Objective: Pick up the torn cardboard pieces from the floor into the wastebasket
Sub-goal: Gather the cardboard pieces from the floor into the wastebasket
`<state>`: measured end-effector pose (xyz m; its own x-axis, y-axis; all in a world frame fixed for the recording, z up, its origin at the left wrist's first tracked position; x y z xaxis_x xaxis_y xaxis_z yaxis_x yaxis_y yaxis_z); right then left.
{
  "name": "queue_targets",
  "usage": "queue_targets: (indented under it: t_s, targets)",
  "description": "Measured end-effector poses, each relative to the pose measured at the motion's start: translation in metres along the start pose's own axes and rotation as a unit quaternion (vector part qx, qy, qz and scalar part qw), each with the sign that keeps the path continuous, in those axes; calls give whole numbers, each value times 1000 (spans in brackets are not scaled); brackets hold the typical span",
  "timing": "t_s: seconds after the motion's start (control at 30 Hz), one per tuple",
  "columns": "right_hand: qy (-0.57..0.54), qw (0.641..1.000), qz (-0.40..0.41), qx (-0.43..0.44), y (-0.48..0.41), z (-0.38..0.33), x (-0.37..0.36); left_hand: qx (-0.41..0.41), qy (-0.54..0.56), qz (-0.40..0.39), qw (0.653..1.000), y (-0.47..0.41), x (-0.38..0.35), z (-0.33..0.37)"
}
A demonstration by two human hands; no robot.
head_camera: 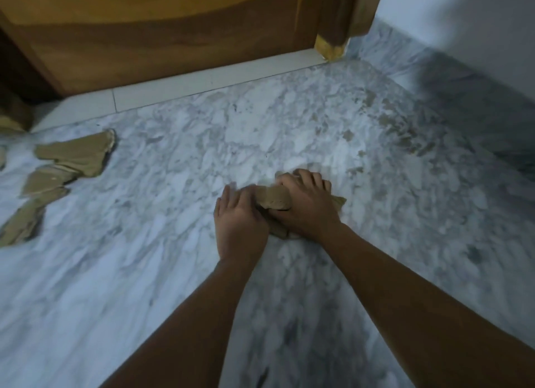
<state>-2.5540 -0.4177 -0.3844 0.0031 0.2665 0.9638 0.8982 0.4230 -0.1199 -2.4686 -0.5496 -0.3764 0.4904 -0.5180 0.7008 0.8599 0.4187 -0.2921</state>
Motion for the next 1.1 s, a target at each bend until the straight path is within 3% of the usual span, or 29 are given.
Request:
queue_targets:
  t_s: [0.13, 0.27, 0.4, 0.5, 0.7, 0.77, 0.83, 0.97, 1.1]
  targets:
    - [-43, 999, -26, 19, 16, -7, -1, -19, -66, -87, 994, 13, 0, -6]
    - [-145, 983, -112, 1, 24, -5, -2, 6, -140, -56, 989, 24, 26, -15]
    - [-88, 980, -89, -152, 45, 17, 6, -3, -117, -78, 990, 37, 36, -29]
    - [25, 991, -66, -110, 64, -20, 4, -8, -101, -65, 993, 52, 49, -33]
    - [-34, 978, -34, -205, 90, -53, 7, 17, 23, -71, 997, 61, 70, -40]
    - [-99, 968, -28, -229, 99, -61, 8, 31, 68, -100, 992, 61, 72, -41]
    - [-236, 930, -24, -280, 114, -63, 5, 29, 82, -132, 987, 62, 70, -39]
    - [-421, 843, 48, -331, 158, -57, 17, 20, -62, -195, 979, 74, 53, -25]
    - [-414, 853, 129, -289, 183, -30, 76, 68, 122, -255, 957, 90, 37, 29]
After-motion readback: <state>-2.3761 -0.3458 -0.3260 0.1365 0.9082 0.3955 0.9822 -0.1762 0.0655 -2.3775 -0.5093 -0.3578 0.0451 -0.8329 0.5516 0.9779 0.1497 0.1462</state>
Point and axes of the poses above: each hand's wrist, its own y-axis away from the middle knuckle, its own x-axis out of the back of the hand, z = x × y, the point moved 9 cm from there along -y, towards the middle knuckle, and after that the axes turned 1 degree about -z, right-handed, at the moved point
